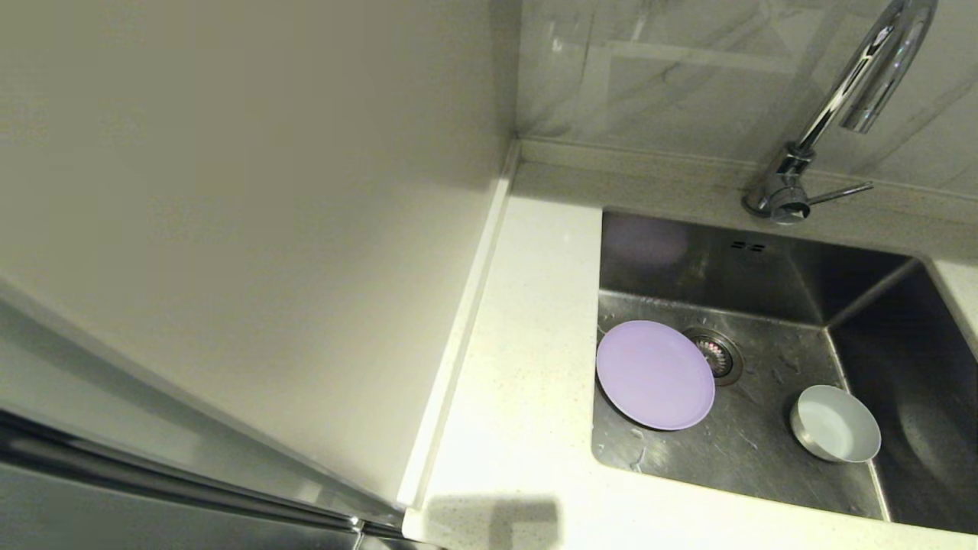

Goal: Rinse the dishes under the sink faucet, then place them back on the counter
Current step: Put a bowl back to the table from the sink

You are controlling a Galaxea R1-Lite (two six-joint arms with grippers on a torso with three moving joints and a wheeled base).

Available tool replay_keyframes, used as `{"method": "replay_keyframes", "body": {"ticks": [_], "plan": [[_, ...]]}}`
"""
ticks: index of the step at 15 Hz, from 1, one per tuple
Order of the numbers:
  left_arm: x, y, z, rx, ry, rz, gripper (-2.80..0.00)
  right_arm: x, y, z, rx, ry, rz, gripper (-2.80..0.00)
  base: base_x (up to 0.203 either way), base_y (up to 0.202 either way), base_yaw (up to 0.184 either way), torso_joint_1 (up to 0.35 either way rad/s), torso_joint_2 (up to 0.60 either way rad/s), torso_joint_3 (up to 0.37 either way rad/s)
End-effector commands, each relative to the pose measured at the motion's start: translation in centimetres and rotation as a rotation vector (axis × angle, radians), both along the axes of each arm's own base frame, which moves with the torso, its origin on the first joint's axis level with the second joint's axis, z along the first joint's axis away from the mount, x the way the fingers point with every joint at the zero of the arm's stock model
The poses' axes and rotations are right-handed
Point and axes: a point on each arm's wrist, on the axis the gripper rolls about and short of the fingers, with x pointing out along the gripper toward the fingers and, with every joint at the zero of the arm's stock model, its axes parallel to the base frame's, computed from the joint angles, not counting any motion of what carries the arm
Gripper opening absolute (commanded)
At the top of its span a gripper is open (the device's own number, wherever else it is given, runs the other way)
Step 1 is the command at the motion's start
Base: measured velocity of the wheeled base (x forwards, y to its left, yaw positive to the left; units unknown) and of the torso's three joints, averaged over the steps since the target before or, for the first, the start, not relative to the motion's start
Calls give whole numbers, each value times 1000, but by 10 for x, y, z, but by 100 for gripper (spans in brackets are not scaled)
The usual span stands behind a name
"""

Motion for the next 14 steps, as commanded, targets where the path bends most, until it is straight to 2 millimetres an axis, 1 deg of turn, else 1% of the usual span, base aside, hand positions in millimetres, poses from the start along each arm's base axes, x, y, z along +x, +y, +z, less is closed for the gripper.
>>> {"method": "replay_keyframes", "body": {"ticks": [1, 4, 6, 8, 10, 12, 14], "plan": [[0, 0, -1, -1, 2, 0, -280, -10, 5, 0, 36, -19, -56, 0, 0, 0, 0, 0, 0, 0], [0, 0, 0, -1, 1, 0, -280, -4, 1, 12, 86, 33, -66, 0, 0, 0, 0, 0, 0, 0], [0, 0, -1, -1, 2, 0, -280, -3, 1, 27, 82, 45, -59, 0, 0, 0, 0, 0, 0, 0], [0, 0, 0, -1, 1, 0, -280, 3, -2, 41, 89, 117, -4, 0, 0, 0, 0, 0, 0, 0], [0, 0, -1, -1, 2, 0, -280, 10, -6, 65, 133, 198, 80, 0, 0, 0, 0, 0, 0, 0], [0, 0, -1, -1, 2, 0, -280, 21, -10, 101, 175, 259, 200, 0, 0, 0, 0, 0, 0, 0], [0, 0, 0, -1, 1, 0, -280, 40, -19, 132, 182, 343, 379, 0, 0, 0, 0, 0, 0, 0]]}}
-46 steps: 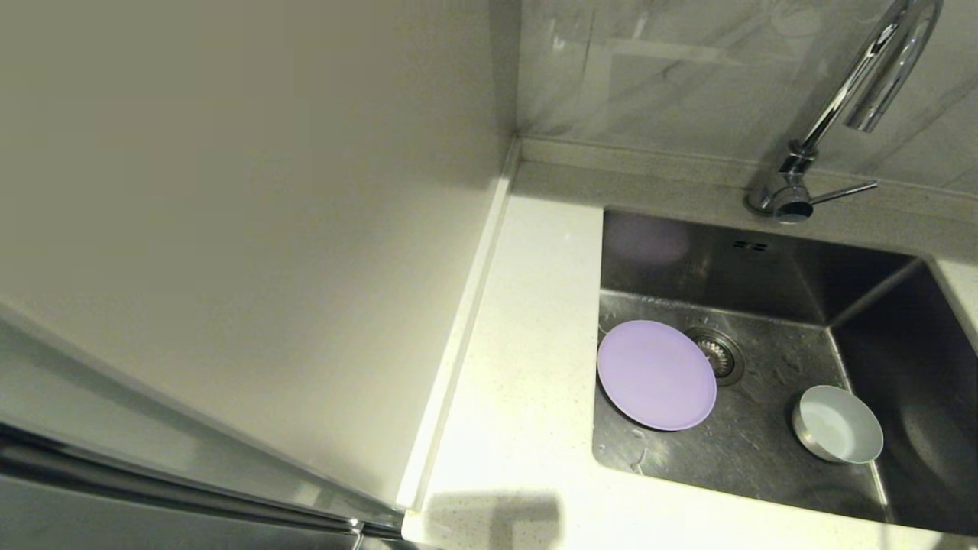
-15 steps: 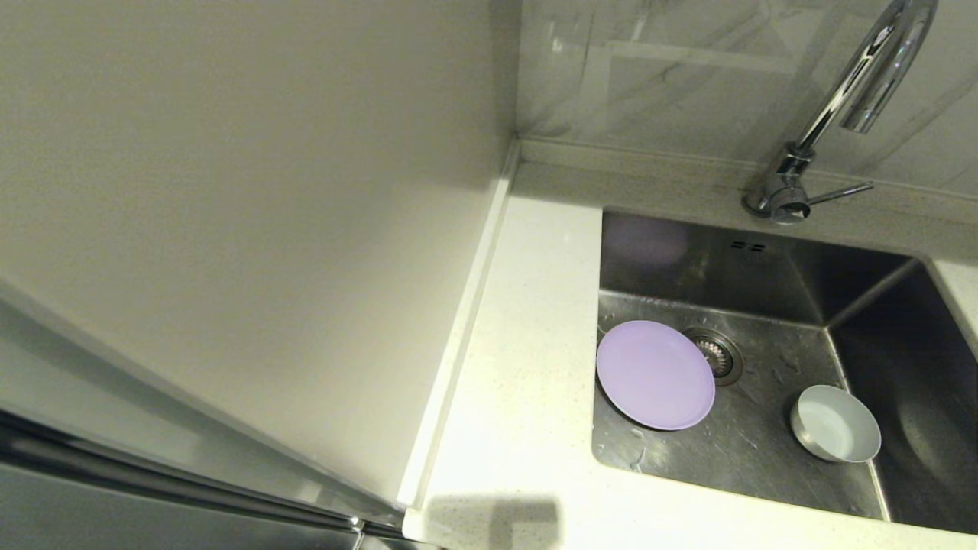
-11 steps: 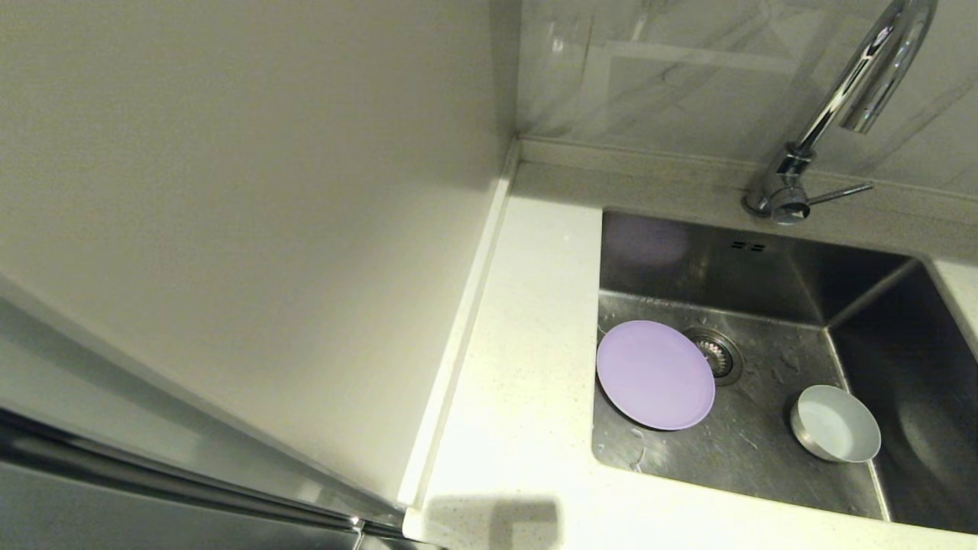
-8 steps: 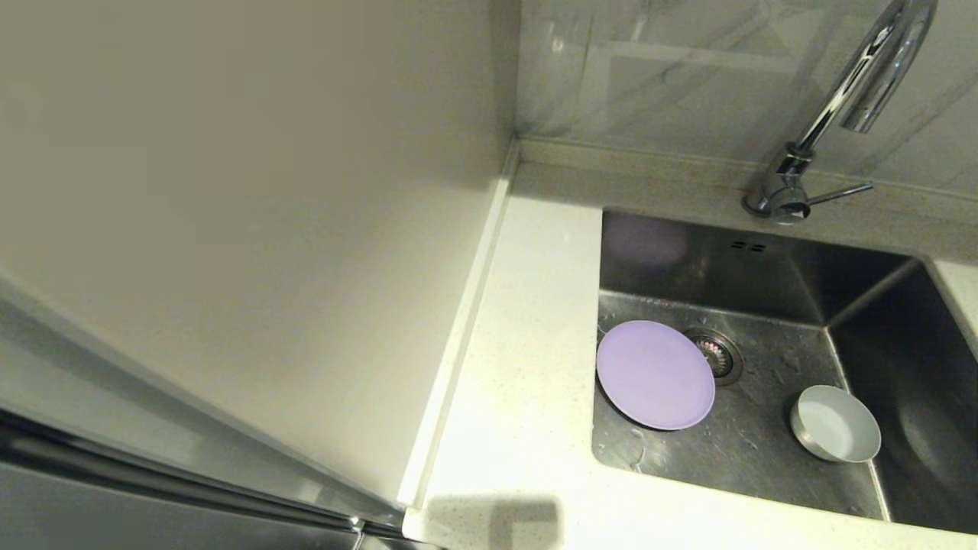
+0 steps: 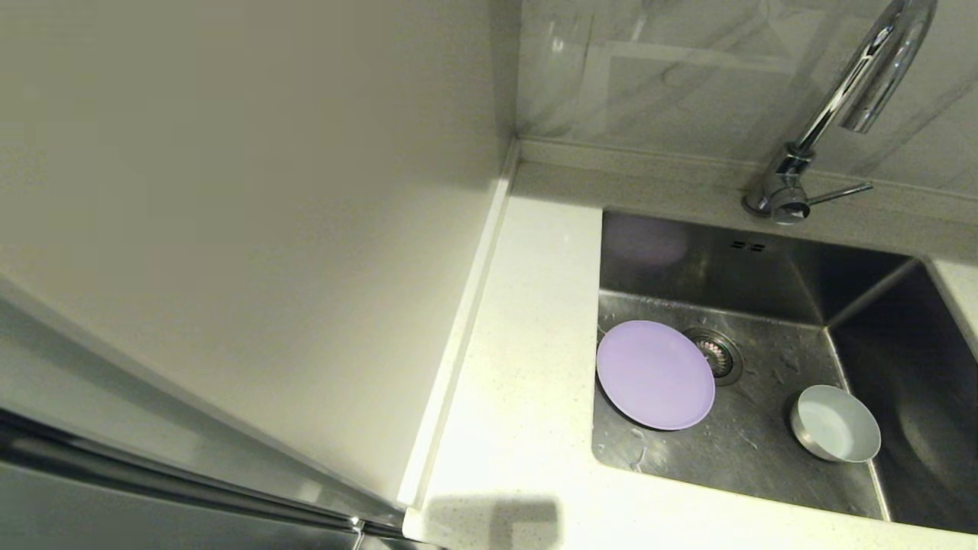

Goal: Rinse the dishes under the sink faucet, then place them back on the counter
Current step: Put a bowl back to the table from the sink

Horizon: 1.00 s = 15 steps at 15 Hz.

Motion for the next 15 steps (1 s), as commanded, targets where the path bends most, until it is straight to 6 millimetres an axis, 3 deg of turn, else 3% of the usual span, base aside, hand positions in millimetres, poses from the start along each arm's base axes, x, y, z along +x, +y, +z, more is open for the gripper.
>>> {"method": "replay_keyframes", "body": {"ticks": [1, 4, 6, 9, 15], "plan": [[0, 0, -1, 0, 2, 0, -280, 37, -21, 42, 72, 116, 193, 0, 0, 0, 0, 0, 0, 0], [0, 0, -1, 0, 3, 0, -280, 69, -37, 74, 222, 245, 408, 0, 0, 0, 0, 0, 0, 0], [0, 0, -1, 0, 2, 0, -280, 97, -49, 79, 333, 324, 485, 0, 0, 0, 0, 0, 0, 0], [0, 0, 0, 0, 1, 0, -280, 141, -71, 68, 448, 416, 513, 0, 0, 0, 0, 0, 0, 0], [0, 0, -1, 0, 3, 0, -280, 234, -119, 23, 586, 463, 496, 0, 0, 0, 0, 0, 0, 0]]}}
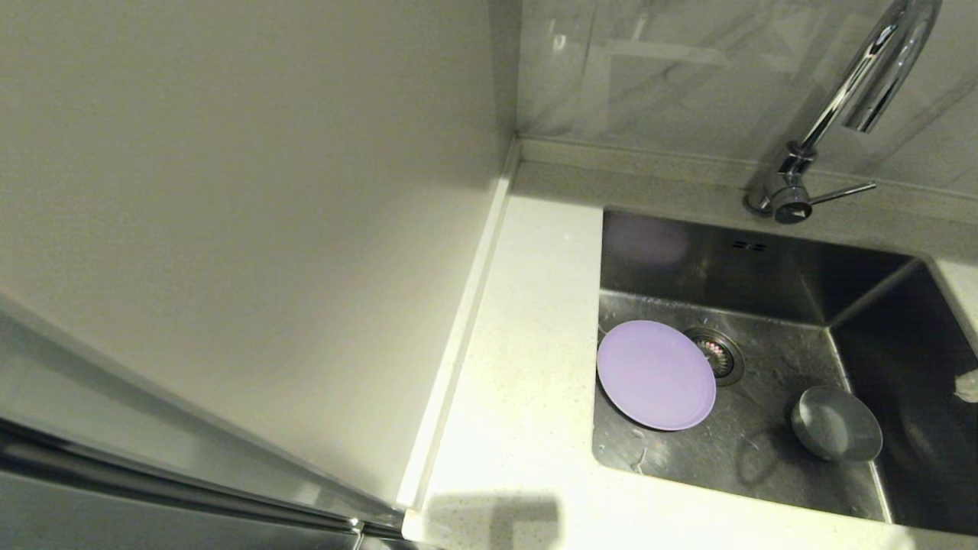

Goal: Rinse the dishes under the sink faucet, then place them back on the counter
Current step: Put a bowl back to the table from the sink

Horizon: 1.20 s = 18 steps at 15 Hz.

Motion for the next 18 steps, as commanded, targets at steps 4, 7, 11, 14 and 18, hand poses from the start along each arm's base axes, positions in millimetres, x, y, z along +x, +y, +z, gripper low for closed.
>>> {"method": "replay_keyframes", "body": {"ticks": [4, 7, 11, 14, 18], "plan": [[0, 0, -1, 0, 3, 0, -280, 103, -56, -79, 47, 72, 1, 0, 0, 0, 0, 0, 0, 0], [0, 0, -1, 0, 3, 0, -280, 131, -70, -118, 44, 67, 7, 0, 0, 0, 0, 0, 0, 0], [0, 0, 0, 0, 1, 0, -280, 159, -83, -167, 68, 77, 40, 0, 0, 0, 0, 0, 0, 0], [0, 0, -1, 0, 2, 0, -280, 169, -70, -184, 63, 102, 117, 0, 0, 0, 0, 0, 0, 0], [0, 0, -1, 0, 2, 0, -280, 178, -40, -193, 71, 134, 201, 0, 0, 0, 0, 0, 0, 0]]}}
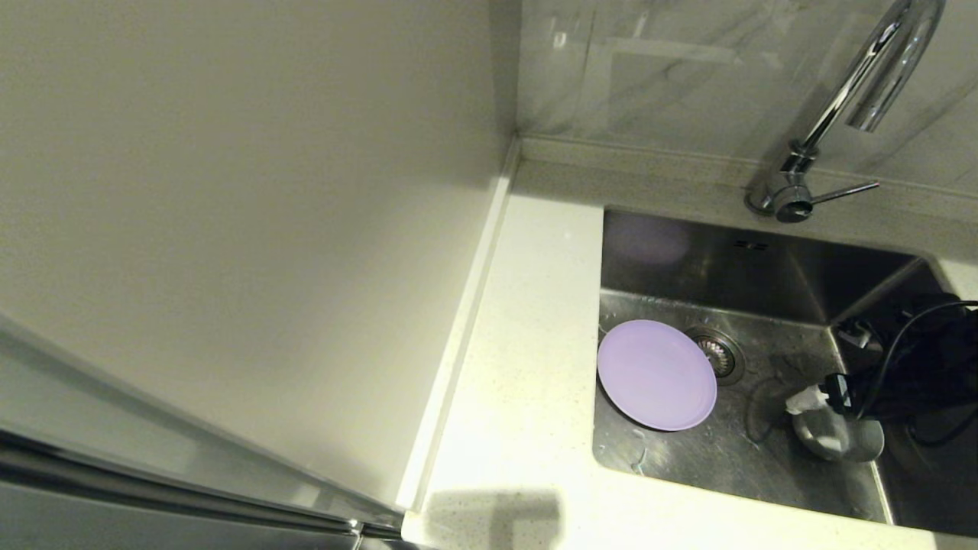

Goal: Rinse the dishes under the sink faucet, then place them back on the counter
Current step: Put a bowl back to the table from the sink

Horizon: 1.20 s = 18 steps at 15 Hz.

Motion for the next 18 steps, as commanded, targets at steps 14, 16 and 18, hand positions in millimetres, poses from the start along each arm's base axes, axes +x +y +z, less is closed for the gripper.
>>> {"method": "replay_keyframes", "body": {"ticks": [14, 16, 18], "plan": [[0, 0, -1, -1, 3, 0, -280, 40, 11, -59, -96, -36, 17, 0, 0, 0, 0, 0, 0, 0], [0, 0, -1, -1, 3, 0, -280, 38, 12, -51, -101, -53, 17, 0, 0, 0, 0, 0, 0, 0], [0, 0, -1, -1, 3, 0, -280, 37, 12, -39, -110, -79, 13, 0, 0, 0, 0, 0, 0, 0]]}}
